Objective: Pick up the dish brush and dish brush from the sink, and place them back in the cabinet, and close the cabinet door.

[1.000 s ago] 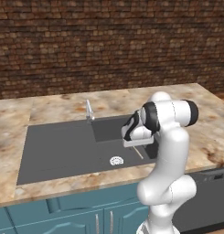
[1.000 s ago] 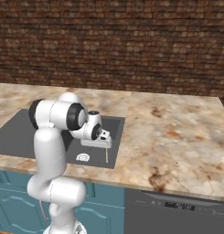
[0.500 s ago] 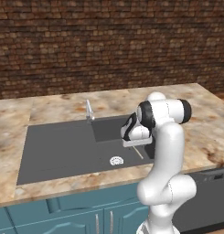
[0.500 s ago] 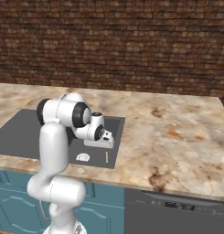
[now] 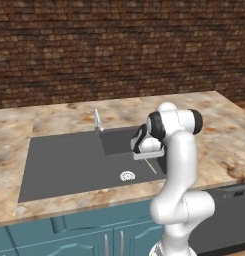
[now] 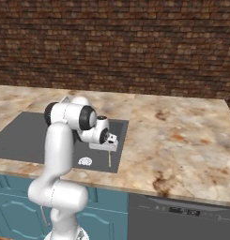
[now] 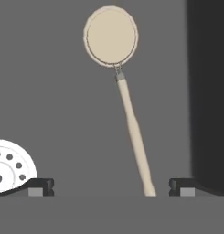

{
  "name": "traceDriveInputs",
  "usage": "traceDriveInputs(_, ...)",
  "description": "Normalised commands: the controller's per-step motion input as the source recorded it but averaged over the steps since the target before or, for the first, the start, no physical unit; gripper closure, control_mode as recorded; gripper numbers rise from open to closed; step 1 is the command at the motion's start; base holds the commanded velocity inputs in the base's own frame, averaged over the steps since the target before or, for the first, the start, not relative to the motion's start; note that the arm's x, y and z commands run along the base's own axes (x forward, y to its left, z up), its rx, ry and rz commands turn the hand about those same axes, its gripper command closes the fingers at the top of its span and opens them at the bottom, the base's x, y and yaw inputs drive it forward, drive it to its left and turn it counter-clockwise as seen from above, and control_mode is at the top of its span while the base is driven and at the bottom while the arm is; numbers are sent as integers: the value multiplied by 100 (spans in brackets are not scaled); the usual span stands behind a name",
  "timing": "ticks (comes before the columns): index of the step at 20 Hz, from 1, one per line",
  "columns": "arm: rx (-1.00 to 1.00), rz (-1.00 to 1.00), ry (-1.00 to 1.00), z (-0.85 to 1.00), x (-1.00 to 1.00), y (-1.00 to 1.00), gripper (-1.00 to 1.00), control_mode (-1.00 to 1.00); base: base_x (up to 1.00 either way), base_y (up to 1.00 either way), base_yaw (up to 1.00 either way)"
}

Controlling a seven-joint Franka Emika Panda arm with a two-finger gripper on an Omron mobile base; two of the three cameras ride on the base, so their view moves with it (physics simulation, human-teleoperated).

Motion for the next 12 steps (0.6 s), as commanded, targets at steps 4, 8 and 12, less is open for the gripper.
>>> traceDriveInputs(4,0,0,0,-23,29,-1,-100,-100,0,0,0)
traceDriveInputs(8,0,0,0,-23,37,-3,-100,-100,0,0,0)
traceDriveInputs(12,0,0,0,-19,29,-8,-100,-100,0,0,0)
